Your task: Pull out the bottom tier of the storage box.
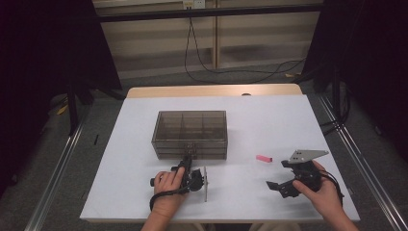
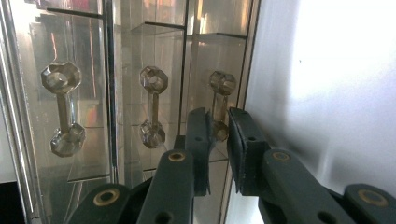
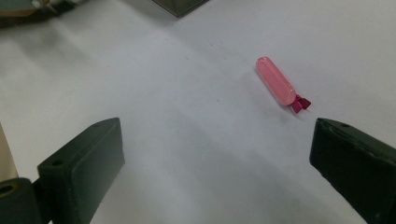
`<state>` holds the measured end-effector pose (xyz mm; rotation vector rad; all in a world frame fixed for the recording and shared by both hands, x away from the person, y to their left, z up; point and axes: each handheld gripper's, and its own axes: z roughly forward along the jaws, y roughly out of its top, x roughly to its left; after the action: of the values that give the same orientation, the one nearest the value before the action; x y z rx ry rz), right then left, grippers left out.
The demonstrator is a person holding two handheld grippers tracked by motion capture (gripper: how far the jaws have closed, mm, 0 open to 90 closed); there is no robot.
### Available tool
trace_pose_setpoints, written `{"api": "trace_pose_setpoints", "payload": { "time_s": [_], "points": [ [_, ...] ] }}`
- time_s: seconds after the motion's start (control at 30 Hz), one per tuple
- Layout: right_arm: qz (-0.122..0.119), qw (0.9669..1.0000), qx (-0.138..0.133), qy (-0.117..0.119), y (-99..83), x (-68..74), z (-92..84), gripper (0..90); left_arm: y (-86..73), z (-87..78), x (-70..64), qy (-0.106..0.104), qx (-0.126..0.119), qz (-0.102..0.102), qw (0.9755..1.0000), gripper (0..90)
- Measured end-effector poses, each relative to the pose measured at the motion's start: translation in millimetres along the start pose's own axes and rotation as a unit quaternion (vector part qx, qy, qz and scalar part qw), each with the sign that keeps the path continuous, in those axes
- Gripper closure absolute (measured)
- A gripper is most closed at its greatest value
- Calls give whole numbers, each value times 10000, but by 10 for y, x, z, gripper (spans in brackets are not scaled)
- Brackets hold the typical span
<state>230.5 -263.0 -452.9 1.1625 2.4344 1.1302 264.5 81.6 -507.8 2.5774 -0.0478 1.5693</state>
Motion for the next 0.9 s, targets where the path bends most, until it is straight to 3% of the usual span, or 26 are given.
{"api": "trace_pose_setpoints", "payload": {
  "time_s": [0.27,0.37,0.43,0.9],
  "points": [
    [9,10000,-1,-5,1,1,-1,27,0,-9,10,60,-41,-16,10000,796],
    [-1,10000,1,-3,1,1,-1,27,-3,-15,2,-18,-5,-65,10000,796],
    [4,10000,-2,-3,2,1,-2,27,0,-21,6,59,-10,22,10000,796],
    [1,10000,9,1,5,3,3,28,-2,-49,-6,6,-52,27,10000,796]
  ]
}}
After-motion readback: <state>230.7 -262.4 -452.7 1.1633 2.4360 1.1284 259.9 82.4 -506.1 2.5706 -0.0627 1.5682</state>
